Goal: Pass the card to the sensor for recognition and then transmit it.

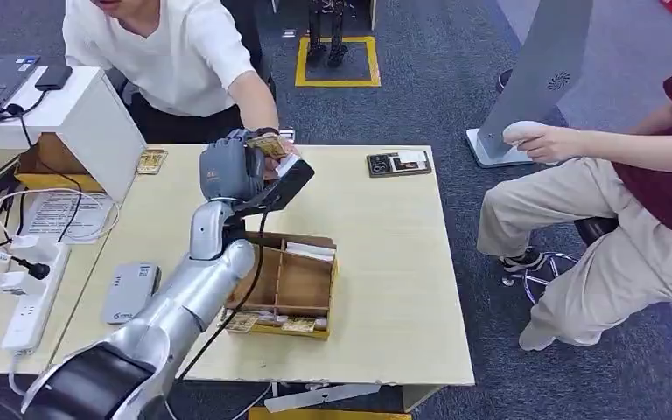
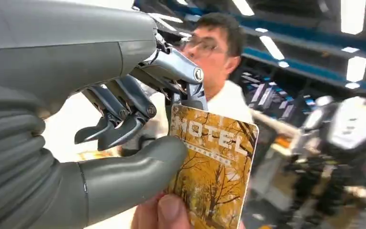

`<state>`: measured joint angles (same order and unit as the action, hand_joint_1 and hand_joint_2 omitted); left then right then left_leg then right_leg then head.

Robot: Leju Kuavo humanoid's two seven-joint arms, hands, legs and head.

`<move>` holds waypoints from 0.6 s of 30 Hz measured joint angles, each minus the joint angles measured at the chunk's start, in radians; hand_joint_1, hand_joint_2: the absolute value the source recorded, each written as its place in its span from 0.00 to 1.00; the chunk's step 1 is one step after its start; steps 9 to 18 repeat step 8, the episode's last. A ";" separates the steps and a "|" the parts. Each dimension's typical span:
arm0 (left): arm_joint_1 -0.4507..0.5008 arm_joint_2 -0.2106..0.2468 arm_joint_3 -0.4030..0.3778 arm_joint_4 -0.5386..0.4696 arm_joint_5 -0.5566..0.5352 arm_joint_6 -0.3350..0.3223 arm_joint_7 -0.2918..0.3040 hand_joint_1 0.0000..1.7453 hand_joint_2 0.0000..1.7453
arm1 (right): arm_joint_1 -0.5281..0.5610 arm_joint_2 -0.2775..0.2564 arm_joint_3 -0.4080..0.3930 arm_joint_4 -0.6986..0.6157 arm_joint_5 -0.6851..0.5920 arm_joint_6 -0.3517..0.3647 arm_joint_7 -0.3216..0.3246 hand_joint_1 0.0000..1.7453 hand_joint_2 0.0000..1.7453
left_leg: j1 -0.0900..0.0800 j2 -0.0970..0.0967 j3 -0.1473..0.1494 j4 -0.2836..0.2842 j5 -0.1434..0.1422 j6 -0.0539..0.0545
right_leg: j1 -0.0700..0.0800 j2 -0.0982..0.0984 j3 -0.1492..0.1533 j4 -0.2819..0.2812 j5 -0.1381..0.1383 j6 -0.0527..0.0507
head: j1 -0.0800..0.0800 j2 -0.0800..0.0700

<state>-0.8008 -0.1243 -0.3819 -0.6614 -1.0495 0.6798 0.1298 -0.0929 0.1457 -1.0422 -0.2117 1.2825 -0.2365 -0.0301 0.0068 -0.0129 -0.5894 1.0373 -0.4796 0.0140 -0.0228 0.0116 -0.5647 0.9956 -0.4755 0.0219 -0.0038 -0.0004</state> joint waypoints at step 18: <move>-0.009 0.057 0.000 0.110 -0.021 -0.010 0.065 0.00 1.00 | 0.010 0.000 0.000 0.000 -0.004 -0.002 0.010 0.00 1.00 | 0.000 -0.001 -0.001 0.000 0.000 0.000 | 0.000 -0.001 0.000 0.000 0.000 0.000 | 0.000 0.000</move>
